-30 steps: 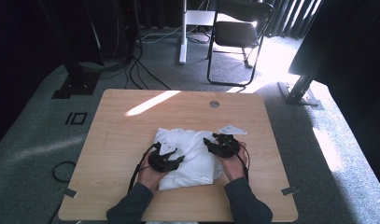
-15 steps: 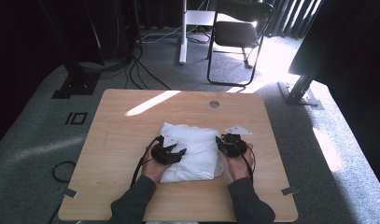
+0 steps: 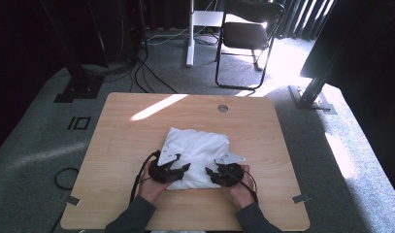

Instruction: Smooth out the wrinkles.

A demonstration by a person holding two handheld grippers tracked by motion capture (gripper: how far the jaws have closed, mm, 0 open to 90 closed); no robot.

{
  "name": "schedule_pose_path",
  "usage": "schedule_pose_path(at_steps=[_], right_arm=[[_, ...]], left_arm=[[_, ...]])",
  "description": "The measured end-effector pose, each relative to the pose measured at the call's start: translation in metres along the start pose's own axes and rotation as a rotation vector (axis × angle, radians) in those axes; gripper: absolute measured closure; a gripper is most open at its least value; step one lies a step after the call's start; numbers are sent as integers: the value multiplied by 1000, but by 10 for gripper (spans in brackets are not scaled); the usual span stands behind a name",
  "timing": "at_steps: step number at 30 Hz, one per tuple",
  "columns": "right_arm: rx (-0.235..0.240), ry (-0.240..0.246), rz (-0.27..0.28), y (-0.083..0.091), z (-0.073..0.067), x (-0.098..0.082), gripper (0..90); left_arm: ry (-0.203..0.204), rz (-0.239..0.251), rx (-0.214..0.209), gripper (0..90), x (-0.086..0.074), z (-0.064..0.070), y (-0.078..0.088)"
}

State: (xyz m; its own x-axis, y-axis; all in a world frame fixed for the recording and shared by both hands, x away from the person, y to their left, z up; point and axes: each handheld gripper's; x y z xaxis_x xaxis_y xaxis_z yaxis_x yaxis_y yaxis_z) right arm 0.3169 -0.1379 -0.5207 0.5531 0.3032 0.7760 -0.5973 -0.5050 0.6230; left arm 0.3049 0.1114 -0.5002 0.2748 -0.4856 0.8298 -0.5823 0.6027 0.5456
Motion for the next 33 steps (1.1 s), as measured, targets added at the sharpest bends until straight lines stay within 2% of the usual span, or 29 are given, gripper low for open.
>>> schedule_pose_path(at_steps=[1, 5, 6, 7, 9, 10, 11, 13, 16, 18, 19, 22, 24, 26, 29, 31, 33], right_arm=[[-3, 8, -28, -1, 3, -10, 484], [-24, 6, -67, 0, 10, -24, 485], [-23, -2, -76, -1, 12, -26, 485], [-23, -6, -85, -3, 13, -27, 485], [-23, -7, -92, -7, 13, -28, 486], [-24, -8, -94, -9, 13, -28, 485], [-22, -13, -96, -12, 14, -27, 482], [-24, -29, -92, -16, 17, -24, 482], [-34, -44, -89, -24, 21, -17, 482], [-47, -61, -82, -32, 24, -11, 482], [-47, -61, -82, -32, 24, -11, 482], [-65, -104, -62, -49, 34, 2, 477], [-66, -122, -58, -55, 39, 7, 470], [-70, -138, -64, -57, 43, 10, 456], [-67, -143, -59, -54, 46, 11, 430], [-59, -153, -17, -45, 47, 11, 428], [-61, -167, 21, -33, 49, 12, 424]], left_arm=[[3, 5, -4, 463, -3, 3, 1], [26, 30, -47, 475, -13, 14, 12], [27, 19, -63, 479, -15, 17, 12], [18, -12, -75, 477, -17, 20, 9], [-9, -52, -70, 481, -22, 23, 0], [6, -59, -95, 493, -25, 21, -9], [5, -63, -100, 500, -27, 20, -14], [-20, -77, -72, 503, -27, 20, -25], [-21, -86, -40, 492, -23, 14, -33], [-9, -91, -27, 487, -20, 5, -39], [-9, -91, -27, 486, -20, 5, -39], [28, -75, -14, 479, -16, -14, -50], [34, -63, -12, 466, -15, -17, -51], [42, -39, -15, 461, -13, -19, -47], [34, 4, 10, 438, -11, -19, -30], [15, 21, 40, 421, -12, -20, -15], [17, 27, 67, 418, -15, -25, -2]])
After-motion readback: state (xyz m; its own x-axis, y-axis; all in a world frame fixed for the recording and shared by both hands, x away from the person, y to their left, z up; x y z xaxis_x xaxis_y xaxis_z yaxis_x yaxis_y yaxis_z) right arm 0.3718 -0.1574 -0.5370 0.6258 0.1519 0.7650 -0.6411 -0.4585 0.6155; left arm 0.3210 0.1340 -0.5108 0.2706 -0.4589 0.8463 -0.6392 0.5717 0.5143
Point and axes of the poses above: each handheld gripper's, and its own axes: y roughly backward along the jaws, x roughly out of its top, z roughly to its right, and after that the axes turned 9 degrees about -y, right-handed
